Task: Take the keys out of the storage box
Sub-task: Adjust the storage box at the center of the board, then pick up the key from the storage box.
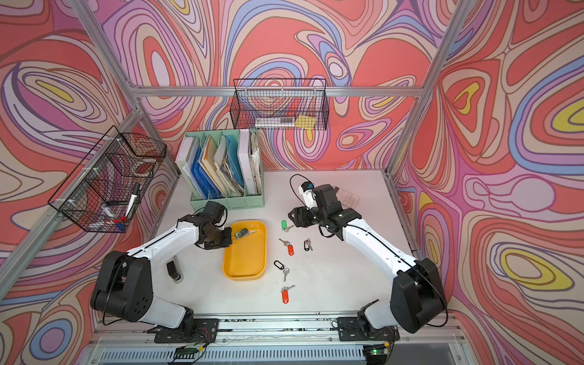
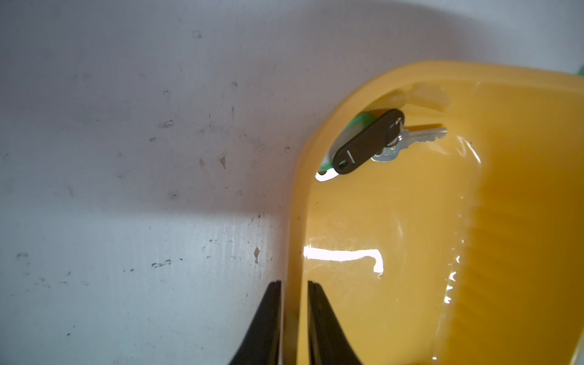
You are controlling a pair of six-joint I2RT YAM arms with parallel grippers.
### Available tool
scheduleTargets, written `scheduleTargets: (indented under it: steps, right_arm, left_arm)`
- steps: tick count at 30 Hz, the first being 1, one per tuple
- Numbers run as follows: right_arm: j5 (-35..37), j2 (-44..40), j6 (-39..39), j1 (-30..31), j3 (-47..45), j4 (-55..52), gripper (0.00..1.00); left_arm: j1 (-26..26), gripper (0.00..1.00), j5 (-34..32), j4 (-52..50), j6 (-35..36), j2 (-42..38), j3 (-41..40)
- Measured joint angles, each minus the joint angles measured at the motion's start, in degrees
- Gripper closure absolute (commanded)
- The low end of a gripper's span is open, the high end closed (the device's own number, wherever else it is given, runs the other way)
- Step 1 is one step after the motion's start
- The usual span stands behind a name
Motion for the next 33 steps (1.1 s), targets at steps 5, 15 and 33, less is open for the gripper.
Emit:
scheduleTargets:
  steps: [5,15,33]
  right_arm:
    - [0.0,0.0,-0.2,0.0,0.2,-1.0,0.3]
    - [2.0,-0.1,-0.5,0.0,0.2,-0.9,0.27]
    - [10.6,-10.1,0.5,0.0,-6.1,4.0,0.02]
  left_arm:
    - [-0.6,0.61,-1.0,-0.2,0.0,-5.0,0.3]
    - [-9.5,0.57,-6.3,-1.7,0.2,-4.8,7.4]
    - [-11.7,0.71,-9.5,-1.4,0.2,15.3,17.4]
